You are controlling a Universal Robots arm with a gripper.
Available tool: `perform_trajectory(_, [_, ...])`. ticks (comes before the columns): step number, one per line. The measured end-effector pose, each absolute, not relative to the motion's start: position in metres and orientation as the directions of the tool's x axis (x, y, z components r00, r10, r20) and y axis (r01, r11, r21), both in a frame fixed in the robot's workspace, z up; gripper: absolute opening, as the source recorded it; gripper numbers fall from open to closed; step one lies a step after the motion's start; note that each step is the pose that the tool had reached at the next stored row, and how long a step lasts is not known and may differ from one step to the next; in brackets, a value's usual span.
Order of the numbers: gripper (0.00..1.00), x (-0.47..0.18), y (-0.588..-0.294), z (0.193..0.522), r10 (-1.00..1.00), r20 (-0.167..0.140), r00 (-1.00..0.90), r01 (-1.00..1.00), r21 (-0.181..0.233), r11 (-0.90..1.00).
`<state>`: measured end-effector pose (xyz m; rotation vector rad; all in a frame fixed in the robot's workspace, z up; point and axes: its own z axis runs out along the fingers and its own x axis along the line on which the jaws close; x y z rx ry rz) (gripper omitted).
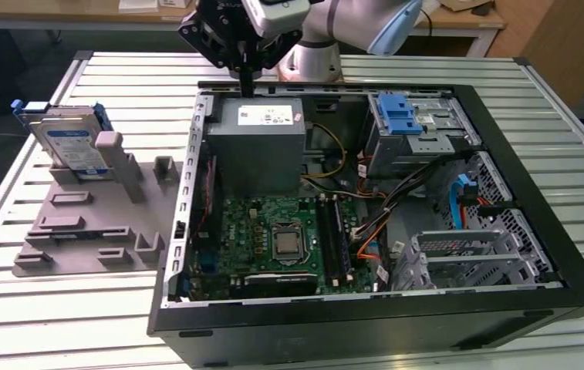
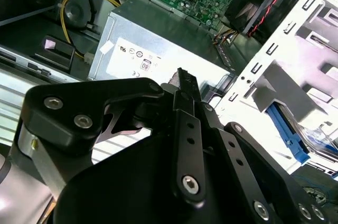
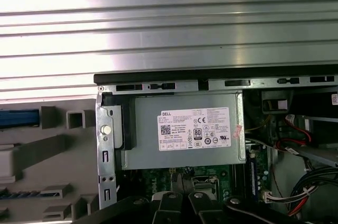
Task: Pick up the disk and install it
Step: 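Reach for the disk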
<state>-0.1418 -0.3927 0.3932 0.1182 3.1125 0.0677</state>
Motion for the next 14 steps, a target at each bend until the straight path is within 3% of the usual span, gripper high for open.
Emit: perform_trajectory(14, [0.11,-0.1471,-0.3928,0.3930,0.076,-0.024,-0.997,0.075,0.044,0.996])
